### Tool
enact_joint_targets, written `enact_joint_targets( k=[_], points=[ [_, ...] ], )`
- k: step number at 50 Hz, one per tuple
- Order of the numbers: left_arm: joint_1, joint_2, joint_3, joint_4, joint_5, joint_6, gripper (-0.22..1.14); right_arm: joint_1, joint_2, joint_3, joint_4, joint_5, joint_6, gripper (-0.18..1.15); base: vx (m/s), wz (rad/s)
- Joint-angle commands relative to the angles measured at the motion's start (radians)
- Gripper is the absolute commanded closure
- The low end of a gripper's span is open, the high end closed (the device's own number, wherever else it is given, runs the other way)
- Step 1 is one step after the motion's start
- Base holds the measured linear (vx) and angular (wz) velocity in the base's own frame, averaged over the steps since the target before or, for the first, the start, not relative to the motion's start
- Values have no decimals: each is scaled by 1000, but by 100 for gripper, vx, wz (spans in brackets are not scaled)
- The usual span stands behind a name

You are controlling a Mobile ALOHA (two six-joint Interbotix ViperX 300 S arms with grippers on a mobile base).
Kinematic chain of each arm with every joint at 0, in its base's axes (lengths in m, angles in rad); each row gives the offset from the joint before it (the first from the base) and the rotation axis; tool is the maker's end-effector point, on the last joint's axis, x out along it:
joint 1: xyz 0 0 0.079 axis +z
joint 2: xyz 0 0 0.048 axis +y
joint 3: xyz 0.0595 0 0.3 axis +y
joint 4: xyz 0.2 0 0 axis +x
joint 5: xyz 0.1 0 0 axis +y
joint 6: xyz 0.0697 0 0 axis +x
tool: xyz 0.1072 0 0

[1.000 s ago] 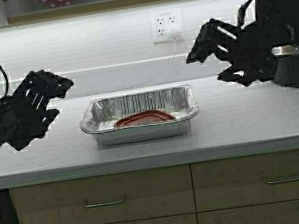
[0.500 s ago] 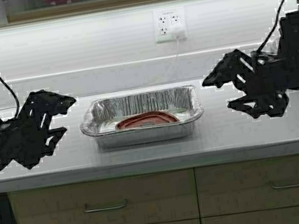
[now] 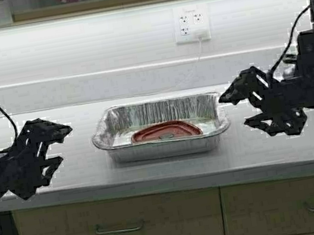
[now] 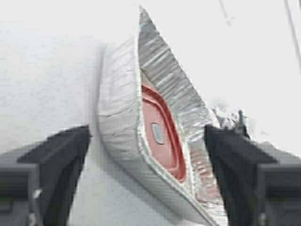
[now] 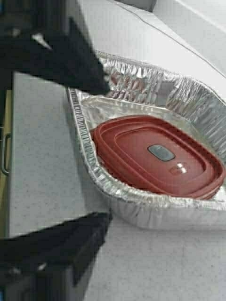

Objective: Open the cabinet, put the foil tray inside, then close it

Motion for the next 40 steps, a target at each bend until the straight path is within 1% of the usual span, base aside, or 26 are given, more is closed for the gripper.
enact_joint_targets(
  k=[1, 15, 26, 32, 40],
  points=[
    [-3, -17, -15, 48, -2, -3, -10, -3, -9, 2, 6, -17, -5, -7, 14, 0],
    [-3, -17, 6, 51, -2, -3, -10, -6, 25, -5, -8, -18, -8, -7, 18, -6],
    [-3, -14, 38, 51, -2, 0, -10, -6, 64, -35, -74, -18, 5, -7, 19, -10],
    [-3, -11, 35, 51, -2, -2, -10, -8, 77, -64, -103, -17, 11, -7, 12, -8],
    [-3, -11, 17, 48, -2, -5, -10, -6, 103, -126, -167, -17, 71, -7, 7, -3]
  ],
)
